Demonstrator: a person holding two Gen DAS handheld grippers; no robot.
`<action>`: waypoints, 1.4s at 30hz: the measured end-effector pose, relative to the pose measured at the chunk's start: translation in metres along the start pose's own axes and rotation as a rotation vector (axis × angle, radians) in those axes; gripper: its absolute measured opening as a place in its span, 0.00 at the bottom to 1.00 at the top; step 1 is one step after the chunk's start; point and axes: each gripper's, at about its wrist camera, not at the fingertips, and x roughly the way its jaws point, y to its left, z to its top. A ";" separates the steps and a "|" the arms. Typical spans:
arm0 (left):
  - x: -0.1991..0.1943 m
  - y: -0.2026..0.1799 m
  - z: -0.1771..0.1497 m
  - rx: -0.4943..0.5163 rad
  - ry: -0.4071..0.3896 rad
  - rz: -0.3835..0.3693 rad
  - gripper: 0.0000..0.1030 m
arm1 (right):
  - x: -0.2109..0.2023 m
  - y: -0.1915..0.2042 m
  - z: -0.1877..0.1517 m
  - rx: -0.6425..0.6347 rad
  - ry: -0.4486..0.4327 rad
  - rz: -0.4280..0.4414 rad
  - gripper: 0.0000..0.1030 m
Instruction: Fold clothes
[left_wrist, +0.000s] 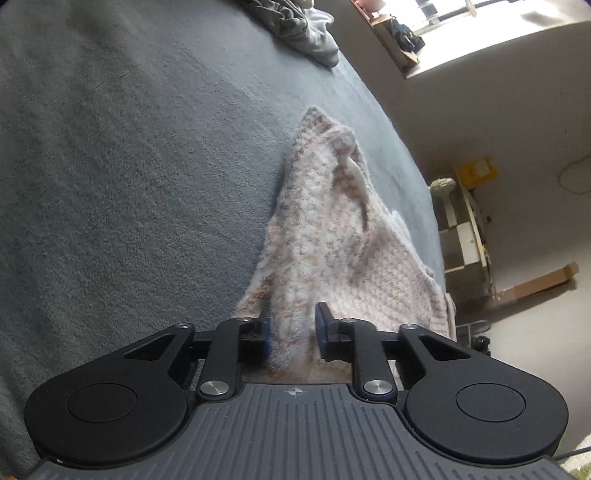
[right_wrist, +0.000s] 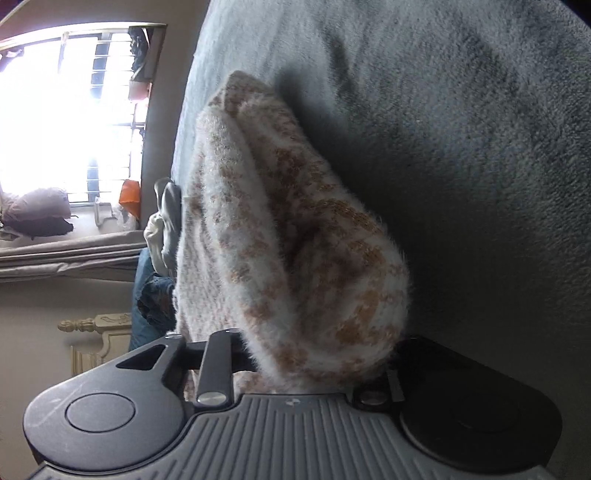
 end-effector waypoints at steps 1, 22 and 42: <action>-0.006 -0.003 0.004 0.033 -0.002 0.006 0.35 | -0.005 0.000 0.001 -0.011 0.019 -0.007 0.42; 0.049 -0.048 0.077 0.420 -0.043 0.142 0.55 | -0.043 0.147 0.057 -0.767 -0.051 -0.178 0.62; 0.078 -0.048 0.082 0.485 -0.024 0.051 0.49 | 0.025 0.122 0.106 -0.652 -0.029 -0.207 0.49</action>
